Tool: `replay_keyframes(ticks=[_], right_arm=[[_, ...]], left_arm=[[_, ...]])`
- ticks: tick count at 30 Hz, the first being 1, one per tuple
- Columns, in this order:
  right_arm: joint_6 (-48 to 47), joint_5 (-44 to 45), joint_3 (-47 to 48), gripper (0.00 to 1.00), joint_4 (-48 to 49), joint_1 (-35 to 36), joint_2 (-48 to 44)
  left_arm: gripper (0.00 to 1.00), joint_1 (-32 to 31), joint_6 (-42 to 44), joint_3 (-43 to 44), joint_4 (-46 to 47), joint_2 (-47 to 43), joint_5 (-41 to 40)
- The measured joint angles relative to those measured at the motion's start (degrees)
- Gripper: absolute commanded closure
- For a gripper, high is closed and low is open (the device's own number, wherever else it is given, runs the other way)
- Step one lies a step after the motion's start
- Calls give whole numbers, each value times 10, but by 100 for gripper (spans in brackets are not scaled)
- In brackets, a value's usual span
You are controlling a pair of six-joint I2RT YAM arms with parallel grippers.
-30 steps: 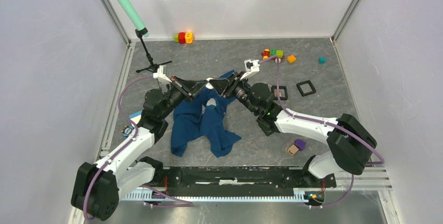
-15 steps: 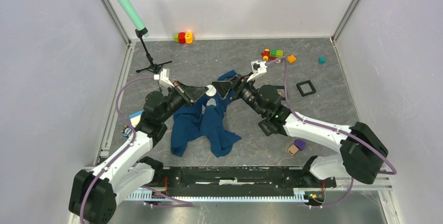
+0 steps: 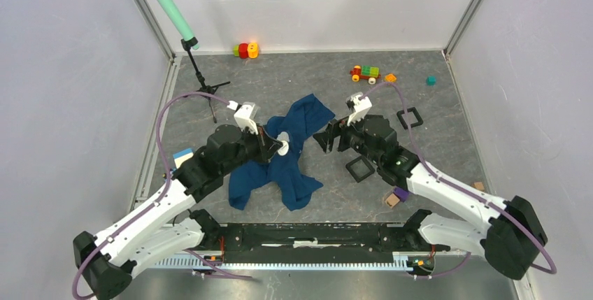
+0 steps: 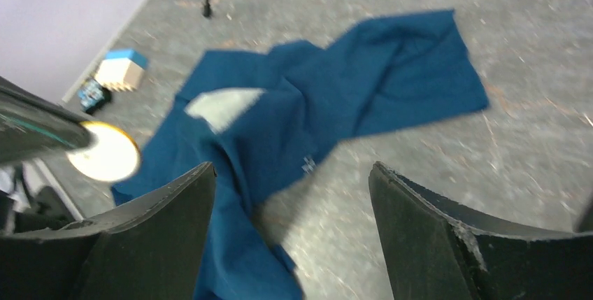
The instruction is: Remove the brooch from the garment
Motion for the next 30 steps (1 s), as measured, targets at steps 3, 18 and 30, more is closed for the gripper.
replay_keyframes(ticks=[3, 18, 30], right_arm=[[-25, 12, -26, 14, -45, -3, -37], [-56, 73, -76, 11, -156, -10, -120], [-54, 111, -125, 9, -200, -24, -162]], left_arm=[[98, -52, 34, 37, -66, 17, -75], [97, -235, 61, 175, -259, 354, -364], [31, -247, 75, 231, -261, 536, -302]])
